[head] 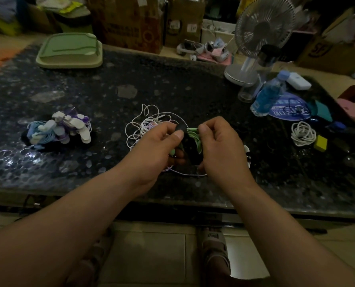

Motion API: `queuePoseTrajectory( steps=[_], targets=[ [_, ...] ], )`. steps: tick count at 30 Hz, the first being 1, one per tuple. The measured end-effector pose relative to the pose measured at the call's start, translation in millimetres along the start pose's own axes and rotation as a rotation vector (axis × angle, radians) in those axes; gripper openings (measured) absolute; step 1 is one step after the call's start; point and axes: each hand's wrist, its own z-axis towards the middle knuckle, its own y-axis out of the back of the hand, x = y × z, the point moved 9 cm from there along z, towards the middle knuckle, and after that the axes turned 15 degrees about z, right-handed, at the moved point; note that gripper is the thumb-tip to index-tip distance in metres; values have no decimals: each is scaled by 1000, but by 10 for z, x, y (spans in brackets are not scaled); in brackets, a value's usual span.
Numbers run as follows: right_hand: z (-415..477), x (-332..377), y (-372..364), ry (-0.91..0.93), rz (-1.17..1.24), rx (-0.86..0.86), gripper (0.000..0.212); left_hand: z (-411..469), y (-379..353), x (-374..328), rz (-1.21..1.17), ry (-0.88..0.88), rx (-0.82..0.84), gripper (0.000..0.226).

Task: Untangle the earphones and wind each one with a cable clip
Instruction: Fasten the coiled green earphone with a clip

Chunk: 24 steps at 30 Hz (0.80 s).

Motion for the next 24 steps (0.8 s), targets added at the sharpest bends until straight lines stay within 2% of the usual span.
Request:
queuePoseTrajectory(
  steps=[4,6,11,14,17,21,24],
  targets=[
    [-57,-76,-29,-214,105,44,20,31,44,72,-91,50,-37,14],
    [-73,-118,-52,-258,129,61,20,43,62,91,-148,69,-65,12],
    [-15,-182,1,-219,113,21,21,65,63,150,-253,117,-113,12],
    [21,-89,81,-83,-56,-28,23,66,49,163,-323,148,-119,7],
    [7,32,107,6,-75,-39,22,54,43,157,-335,163,-128,4],
    [18,-14,114,-89,108,-29,19,70,85,154,-157,130,-132,20],
    [-6,-31,11,-196,378,48,16,49,-12,119,-278,132,-36,30]
  ],
)
